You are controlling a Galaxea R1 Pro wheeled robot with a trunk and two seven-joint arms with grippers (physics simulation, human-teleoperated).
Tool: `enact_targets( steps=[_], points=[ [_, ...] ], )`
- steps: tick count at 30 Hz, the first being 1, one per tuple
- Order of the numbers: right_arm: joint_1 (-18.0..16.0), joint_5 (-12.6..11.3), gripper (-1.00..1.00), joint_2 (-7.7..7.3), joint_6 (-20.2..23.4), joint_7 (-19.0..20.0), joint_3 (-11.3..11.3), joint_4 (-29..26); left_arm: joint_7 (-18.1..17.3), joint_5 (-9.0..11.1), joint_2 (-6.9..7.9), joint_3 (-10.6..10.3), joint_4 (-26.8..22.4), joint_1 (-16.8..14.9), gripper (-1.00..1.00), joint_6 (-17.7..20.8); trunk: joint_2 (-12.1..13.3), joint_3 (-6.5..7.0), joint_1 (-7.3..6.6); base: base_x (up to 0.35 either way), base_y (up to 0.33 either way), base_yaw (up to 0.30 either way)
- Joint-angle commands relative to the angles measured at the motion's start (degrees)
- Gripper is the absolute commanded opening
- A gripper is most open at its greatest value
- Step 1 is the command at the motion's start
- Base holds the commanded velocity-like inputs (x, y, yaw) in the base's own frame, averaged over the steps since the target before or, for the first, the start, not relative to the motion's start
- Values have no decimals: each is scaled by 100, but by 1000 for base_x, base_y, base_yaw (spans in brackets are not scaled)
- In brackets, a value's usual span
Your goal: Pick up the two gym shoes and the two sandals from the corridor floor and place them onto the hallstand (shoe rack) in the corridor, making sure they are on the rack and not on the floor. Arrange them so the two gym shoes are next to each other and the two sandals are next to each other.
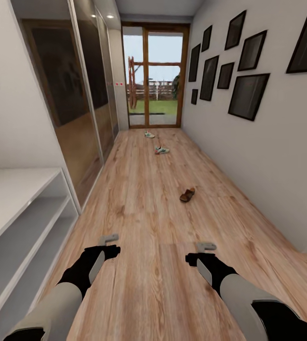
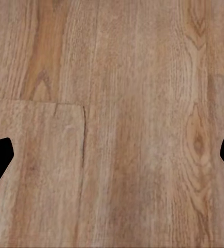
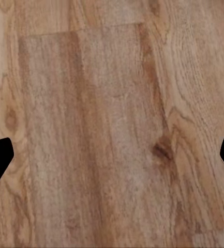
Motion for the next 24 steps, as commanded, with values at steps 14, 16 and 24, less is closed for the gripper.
enact_targets(
  steps=[14,16,24],
  points=[
    [0,0,100,8,-1,14,1,13,0,0,2,8,8,0,100,-3,0,0,0,350,25,0],
    [0,0,100,8,-1,14,1,14,0,-2,4,8,13,0,100,-7,0,0,0,350,69,0],
    [0,0,100,9,-1,14,1,19,-6,-7,5,9,17,0,100,-10,0,0,0,350,72,0]
  ],
)
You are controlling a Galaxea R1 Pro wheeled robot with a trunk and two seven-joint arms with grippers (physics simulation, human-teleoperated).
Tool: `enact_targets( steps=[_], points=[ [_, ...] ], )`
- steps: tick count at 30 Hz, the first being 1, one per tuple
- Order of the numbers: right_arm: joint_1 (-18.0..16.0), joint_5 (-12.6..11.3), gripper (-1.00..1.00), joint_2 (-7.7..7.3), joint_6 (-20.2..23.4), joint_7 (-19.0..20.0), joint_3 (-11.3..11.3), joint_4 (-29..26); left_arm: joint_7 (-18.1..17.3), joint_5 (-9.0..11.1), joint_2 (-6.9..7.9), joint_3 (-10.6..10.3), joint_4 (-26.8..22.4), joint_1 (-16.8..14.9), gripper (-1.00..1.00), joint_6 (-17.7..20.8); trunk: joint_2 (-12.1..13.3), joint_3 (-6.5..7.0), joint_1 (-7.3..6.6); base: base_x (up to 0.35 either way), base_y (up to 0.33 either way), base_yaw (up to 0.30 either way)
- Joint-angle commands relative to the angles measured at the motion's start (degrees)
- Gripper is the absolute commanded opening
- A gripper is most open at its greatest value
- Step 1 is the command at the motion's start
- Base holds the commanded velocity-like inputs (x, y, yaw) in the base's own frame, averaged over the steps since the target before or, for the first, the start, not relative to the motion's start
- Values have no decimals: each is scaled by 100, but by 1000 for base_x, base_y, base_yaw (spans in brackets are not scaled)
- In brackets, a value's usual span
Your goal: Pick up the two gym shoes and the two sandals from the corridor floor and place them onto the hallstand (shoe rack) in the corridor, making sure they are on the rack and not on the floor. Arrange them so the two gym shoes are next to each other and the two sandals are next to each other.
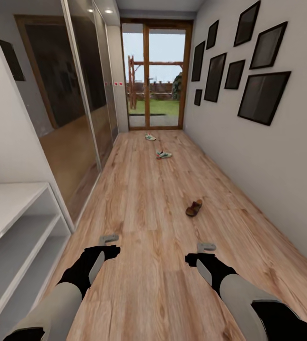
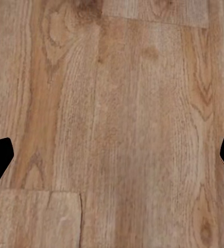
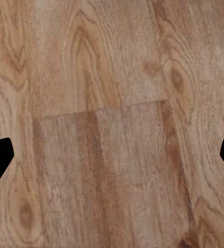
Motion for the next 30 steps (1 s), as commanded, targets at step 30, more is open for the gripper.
enact_targets(
  steps=[30],
  points=[
    [2,0,100,6,-1,0,0,11,-2,-1,0,0,18,0,100,-1,0,0,0,350,83,0]
  ],
)
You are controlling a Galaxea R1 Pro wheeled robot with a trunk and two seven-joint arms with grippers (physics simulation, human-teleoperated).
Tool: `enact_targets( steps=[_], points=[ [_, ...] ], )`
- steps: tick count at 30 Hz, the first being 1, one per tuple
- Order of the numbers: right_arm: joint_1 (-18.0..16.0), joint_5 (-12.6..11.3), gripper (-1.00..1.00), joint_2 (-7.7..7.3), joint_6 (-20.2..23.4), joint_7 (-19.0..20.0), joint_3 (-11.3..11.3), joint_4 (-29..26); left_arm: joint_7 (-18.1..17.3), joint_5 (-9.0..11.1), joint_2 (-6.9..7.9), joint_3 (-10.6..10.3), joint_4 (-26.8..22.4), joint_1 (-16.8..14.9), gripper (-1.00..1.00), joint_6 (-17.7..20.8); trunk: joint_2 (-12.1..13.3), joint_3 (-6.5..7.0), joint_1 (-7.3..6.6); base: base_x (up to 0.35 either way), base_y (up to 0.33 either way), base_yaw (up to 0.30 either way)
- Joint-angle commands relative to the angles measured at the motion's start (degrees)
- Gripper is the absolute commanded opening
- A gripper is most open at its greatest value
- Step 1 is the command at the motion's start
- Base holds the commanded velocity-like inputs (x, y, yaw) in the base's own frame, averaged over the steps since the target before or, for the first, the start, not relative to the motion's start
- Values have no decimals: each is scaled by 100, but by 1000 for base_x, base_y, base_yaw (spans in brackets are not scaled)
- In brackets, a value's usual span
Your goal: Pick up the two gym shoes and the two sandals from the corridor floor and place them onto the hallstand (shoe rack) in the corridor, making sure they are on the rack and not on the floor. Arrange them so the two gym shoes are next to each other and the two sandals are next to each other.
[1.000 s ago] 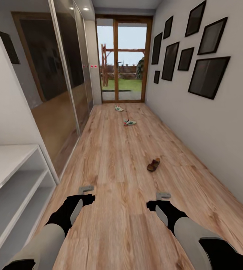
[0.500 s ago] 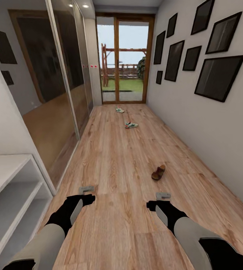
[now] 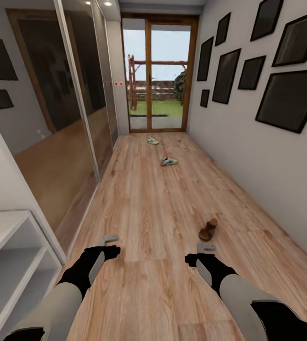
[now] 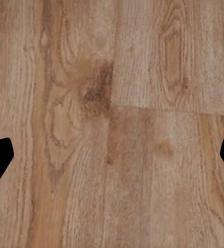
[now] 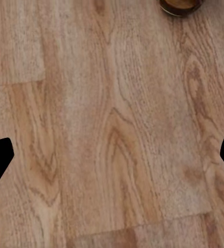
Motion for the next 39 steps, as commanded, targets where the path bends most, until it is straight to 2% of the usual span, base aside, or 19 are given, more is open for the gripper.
enact_targets(
  steps=[1,30,39],
  points=[
    [0,0,100,1,0,0,2,0,0,0,0,0,0,0,100,0,0,0,0,350,107,0],
    [0,1,100,-2,-24,8,20,-121,-1,0,0,0,0,0,100,0,0,0,0,350,165,0],
    [-1,-1,100,3,-243,9,14,-116,-1,0,0,0,0,0,100,0,0,0,0,350,177,0]
  ],
)
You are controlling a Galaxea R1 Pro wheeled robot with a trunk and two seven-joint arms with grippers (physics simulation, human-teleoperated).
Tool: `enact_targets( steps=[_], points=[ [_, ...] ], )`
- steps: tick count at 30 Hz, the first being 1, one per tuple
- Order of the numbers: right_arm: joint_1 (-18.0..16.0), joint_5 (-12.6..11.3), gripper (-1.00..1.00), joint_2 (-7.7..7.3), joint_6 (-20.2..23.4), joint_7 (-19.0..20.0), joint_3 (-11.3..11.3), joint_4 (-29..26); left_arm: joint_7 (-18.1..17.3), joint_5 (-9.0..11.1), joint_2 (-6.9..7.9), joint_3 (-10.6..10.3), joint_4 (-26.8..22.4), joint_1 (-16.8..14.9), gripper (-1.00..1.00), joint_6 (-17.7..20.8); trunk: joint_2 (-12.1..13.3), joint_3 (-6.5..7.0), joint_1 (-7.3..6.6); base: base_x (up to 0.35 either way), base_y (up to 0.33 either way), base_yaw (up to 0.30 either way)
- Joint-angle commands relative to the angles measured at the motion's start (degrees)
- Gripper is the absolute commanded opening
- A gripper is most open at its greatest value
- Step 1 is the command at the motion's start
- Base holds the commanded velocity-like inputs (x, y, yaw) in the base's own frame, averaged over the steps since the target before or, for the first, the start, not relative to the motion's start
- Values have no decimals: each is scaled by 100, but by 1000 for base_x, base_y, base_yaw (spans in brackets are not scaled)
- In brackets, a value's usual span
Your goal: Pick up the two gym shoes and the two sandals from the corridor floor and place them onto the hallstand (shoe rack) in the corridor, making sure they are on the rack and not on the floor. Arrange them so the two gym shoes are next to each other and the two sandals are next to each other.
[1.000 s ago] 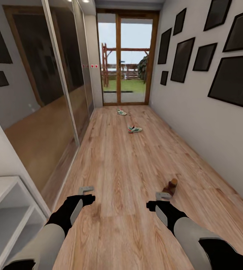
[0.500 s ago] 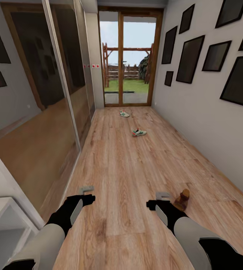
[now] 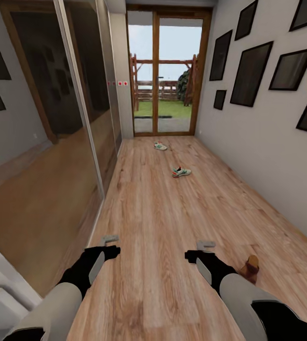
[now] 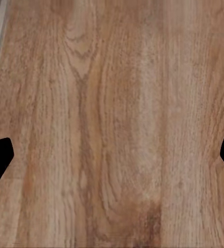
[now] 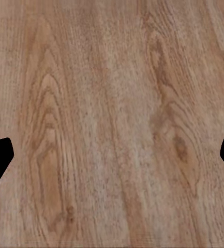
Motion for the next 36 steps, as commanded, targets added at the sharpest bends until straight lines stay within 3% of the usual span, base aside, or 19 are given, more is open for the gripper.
enact_targets(
  steps=[1,36],
  points=[
    [2,0,100,0,-25,0,1,4,0,0,0,0,3,0,100,-3,0,0,0,350,85,0],
    [3,1,100,1,-69,0,13,100,0,0,-9,-18,132,0,100,-70,0,0,0,349,-57,0]
  ],
)
